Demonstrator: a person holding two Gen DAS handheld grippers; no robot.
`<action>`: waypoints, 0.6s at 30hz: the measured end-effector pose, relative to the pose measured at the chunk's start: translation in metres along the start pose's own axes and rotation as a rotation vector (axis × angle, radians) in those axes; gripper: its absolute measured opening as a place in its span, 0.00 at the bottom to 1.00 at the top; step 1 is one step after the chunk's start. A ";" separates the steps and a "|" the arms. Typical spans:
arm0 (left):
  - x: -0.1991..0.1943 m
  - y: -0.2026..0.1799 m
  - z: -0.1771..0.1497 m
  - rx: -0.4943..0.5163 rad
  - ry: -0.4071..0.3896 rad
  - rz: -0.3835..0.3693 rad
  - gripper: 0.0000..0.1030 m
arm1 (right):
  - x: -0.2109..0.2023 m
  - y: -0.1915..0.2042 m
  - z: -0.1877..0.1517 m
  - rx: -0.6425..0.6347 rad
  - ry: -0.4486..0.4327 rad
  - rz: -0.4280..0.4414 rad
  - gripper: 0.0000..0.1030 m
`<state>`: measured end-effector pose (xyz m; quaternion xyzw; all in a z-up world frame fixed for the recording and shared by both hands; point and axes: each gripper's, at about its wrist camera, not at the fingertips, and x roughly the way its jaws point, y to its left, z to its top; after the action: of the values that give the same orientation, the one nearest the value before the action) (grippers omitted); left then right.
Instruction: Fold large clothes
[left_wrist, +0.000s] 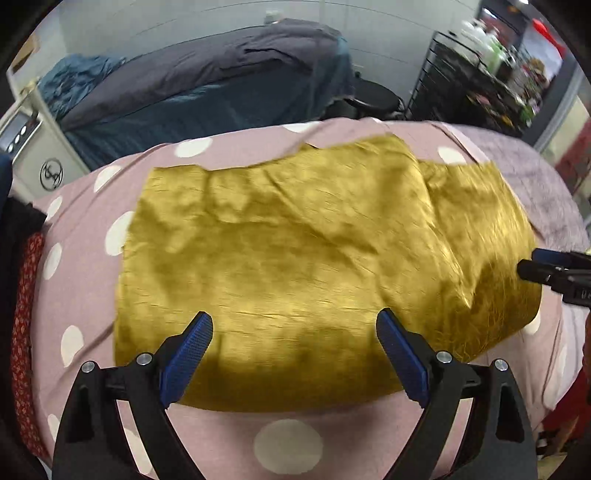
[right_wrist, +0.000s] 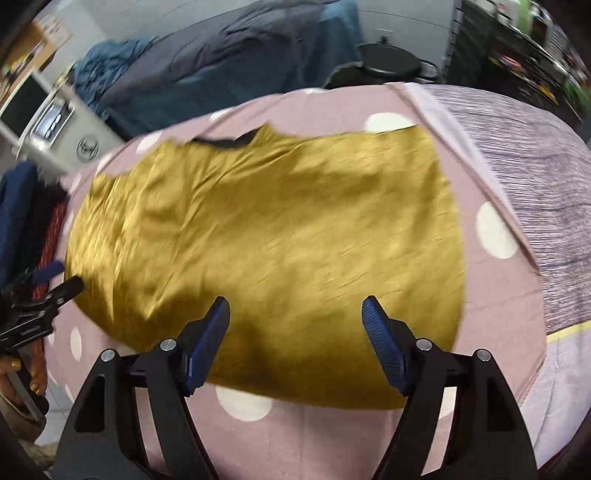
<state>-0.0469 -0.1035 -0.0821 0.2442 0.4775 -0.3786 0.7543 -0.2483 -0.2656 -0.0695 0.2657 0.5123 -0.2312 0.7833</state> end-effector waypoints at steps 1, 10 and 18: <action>0.005 -0.007 -0.001 0.013 0.000 0.010 0.86 | 0.006 0.010 -0.004 -0.040 0.011 -0.002 0.72; 0.073 0.002 0.036 -0.068 0.087 0.099 0.95 | 0.059 0.007 0.030 -0.055 0.078 -0.066 0.72; 0.124 0.034 0.070 -0.110 0.182 0.093 0.95 | 0.098 -0.012 0.058 -0.007 0.131 -0.073 0.81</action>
<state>0.0493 -0.1764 -0.1641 0.2576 0.5524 -0.2927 0.7368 -0.1800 -0.3212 -0.1426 0.2585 0.5725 -0.2399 0.7402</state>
